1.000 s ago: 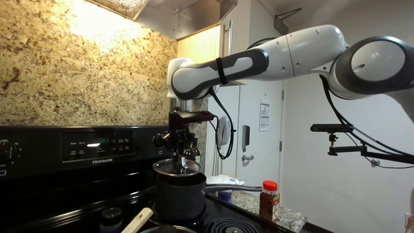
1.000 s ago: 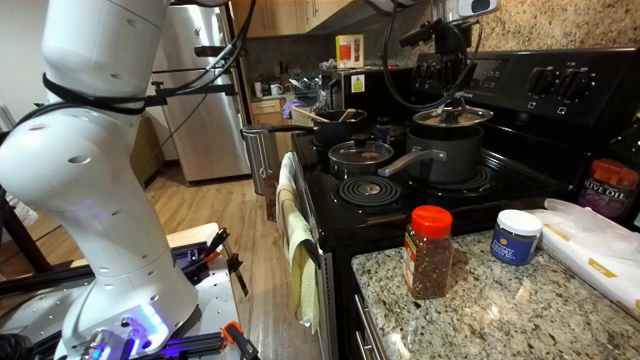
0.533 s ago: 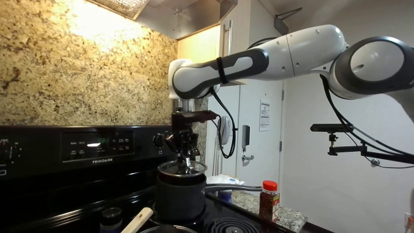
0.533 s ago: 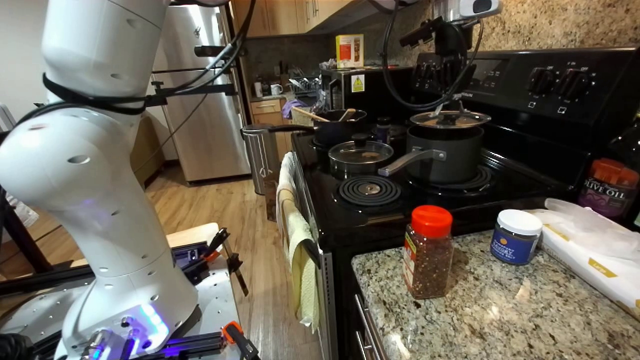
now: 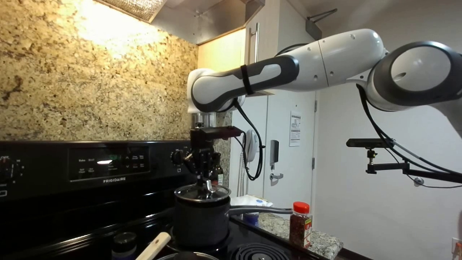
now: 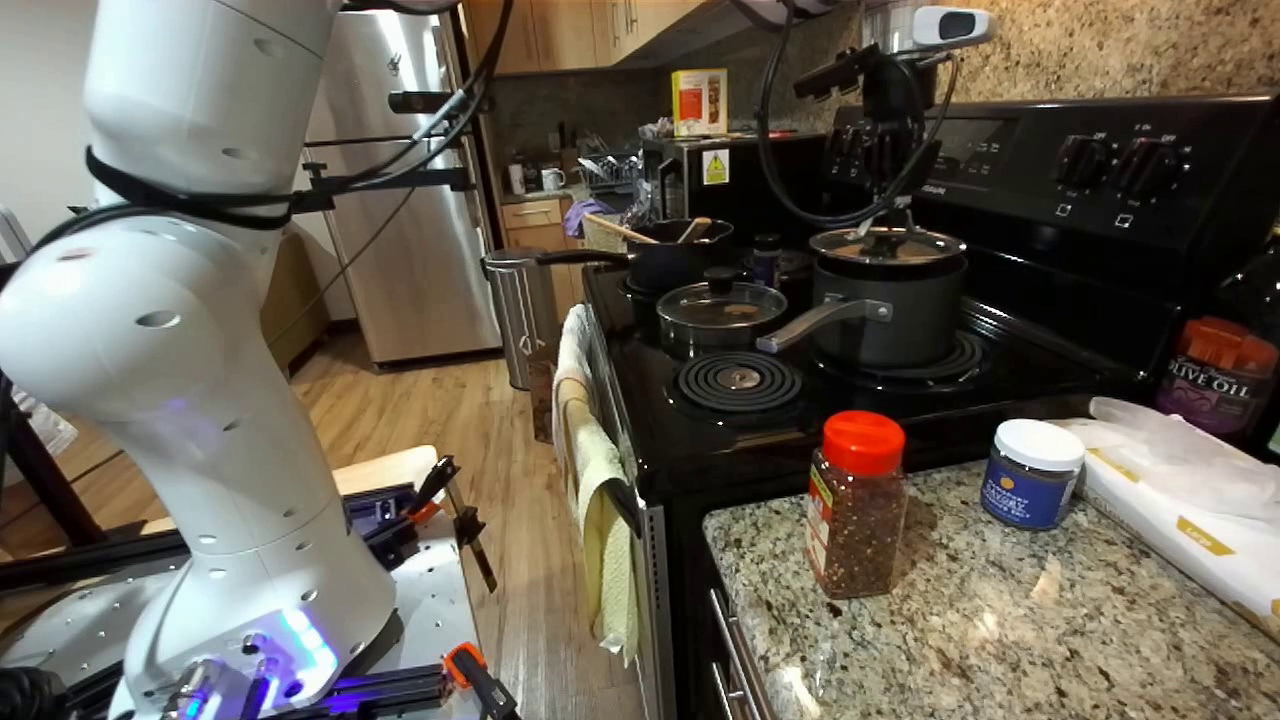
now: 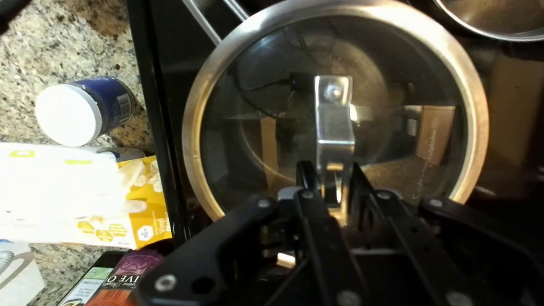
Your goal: Put the right lid on the right black pot
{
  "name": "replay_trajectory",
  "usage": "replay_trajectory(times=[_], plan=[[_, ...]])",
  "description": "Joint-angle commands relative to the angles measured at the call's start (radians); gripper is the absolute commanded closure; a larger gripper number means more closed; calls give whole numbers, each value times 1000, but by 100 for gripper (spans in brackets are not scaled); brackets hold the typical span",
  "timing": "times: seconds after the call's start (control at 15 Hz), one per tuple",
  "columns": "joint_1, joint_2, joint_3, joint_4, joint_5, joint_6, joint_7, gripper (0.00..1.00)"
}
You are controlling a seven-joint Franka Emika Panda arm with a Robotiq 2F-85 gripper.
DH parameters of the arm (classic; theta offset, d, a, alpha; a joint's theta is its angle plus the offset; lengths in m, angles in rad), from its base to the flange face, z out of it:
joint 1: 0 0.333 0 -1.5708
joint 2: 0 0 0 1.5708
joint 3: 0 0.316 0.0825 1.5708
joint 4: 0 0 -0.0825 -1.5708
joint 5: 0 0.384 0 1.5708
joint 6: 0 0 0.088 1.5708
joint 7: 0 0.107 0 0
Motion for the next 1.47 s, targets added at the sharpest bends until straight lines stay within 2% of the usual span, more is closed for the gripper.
replay_trajectory(times=[0.0,0.33,0.93,1.4], plan=[[-5,-15,-1,-16,16,-4,-23,94],[-8,-13,0,-27,20,-2,-27,94],[-16,-15,0,-75,26,110,-40,94],[-14,-36,-4,-91,21,85,-32,94]])
